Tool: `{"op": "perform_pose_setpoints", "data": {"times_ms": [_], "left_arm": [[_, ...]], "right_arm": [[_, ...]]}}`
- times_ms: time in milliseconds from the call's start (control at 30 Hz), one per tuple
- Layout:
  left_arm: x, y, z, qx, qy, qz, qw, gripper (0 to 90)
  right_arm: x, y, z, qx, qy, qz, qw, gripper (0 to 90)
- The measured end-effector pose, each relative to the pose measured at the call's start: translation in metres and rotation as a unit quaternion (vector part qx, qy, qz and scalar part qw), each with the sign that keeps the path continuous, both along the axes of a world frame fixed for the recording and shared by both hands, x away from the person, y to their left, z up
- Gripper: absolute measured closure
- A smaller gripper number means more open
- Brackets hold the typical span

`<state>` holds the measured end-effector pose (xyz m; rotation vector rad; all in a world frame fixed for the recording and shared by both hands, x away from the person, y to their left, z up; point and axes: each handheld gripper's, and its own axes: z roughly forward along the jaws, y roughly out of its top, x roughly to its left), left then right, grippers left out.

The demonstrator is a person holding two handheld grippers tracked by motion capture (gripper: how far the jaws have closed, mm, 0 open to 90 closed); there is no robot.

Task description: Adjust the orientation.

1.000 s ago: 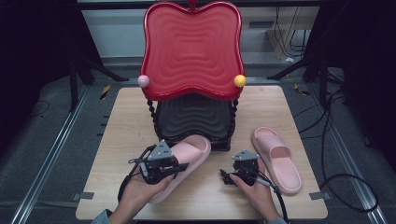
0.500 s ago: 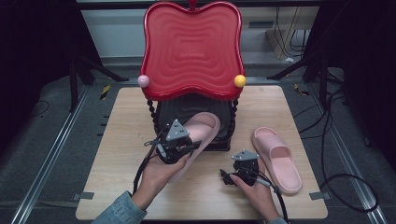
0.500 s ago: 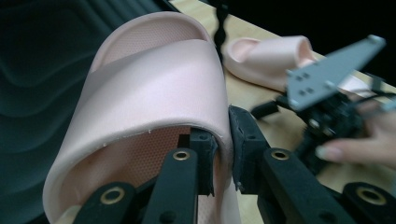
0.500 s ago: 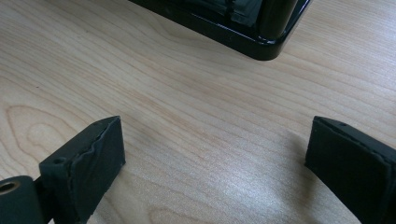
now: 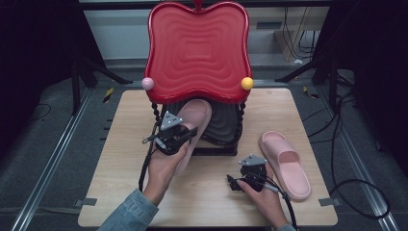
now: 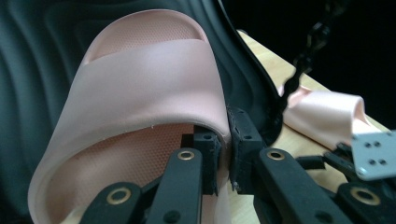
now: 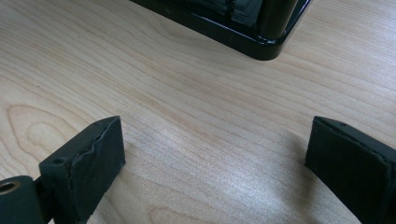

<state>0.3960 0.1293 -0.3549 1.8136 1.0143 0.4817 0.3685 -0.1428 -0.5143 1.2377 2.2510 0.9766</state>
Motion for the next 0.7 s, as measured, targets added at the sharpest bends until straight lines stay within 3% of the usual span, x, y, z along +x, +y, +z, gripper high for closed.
{"op": "perform_pose_setpoints", "data": {"times_ms": [167, 300, 700], "left_arm": [[0.003, 0.002, -0.003, -0.024, 0.004, 0.025, 0.9994, 83.1], [0.005, 0.001, -0.007, -0.032, 0.003, 0.039, 0.9987, 83.1], [0.012, -0.002, -0.015, -0.029, -0.018, 0.079, 0.9963, 83.1]], "right_arm": [[0.000, 0.000, 0.000, 0.000, 0.000, 0.000, 1.0000, 4.8], [0.000, 0.000, 0.000, -0.003, -0.002, 0.003, 1.0000, 4.8], [0.000, -0.001, 0.000, -0.002, -0.002, 0.004, 1.0000, 4.8]]}}
